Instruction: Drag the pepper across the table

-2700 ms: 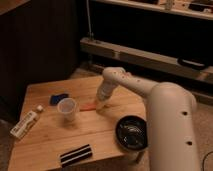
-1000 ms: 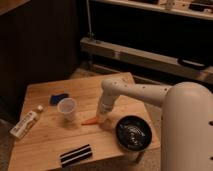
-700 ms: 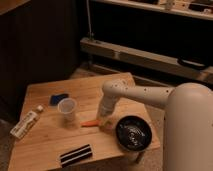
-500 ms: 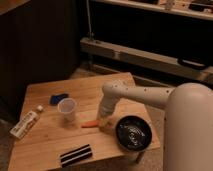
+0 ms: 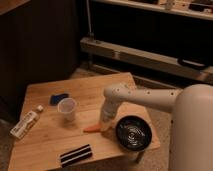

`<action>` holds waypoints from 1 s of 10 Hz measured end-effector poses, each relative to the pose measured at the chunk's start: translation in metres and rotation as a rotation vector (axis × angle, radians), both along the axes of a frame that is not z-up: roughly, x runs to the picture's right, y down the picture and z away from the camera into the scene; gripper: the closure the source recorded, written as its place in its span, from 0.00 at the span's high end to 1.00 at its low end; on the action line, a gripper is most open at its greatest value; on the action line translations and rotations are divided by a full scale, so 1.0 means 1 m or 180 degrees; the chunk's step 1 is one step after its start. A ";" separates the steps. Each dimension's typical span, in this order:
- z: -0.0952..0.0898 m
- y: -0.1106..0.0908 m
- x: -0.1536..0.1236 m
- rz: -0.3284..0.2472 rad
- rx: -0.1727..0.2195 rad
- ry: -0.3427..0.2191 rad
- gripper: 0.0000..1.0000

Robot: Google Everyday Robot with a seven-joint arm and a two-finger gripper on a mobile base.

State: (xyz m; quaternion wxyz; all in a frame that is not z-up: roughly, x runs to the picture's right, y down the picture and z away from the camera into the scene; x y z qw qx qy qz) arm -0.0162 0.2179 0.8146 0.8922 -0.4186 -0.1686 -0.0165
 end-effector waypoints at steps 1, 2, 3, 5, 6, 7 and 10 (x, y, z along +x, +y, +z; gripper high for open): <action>-0.010 0.009 0.000 0.0018 -0.0013 0.0023 0.26; -0.016 0.013 0.002 0.0038 -0.0028 0.0052 0.26; -0.019 0.017 0.002 0.0050 -0.0049 0.0071 0.26; -0.024 0.026 0.004 0.0077 -0.0103 0.0115 0.26; -0.025 0.030 0.005 0.0088 -0.0123 0.0131 0.26; -0.024 0.034 0.006 0.0105 -0.0147 0.0149 0.26; -0.025 0.040 0.009 0.0137 -0.0189 0.0187 0.26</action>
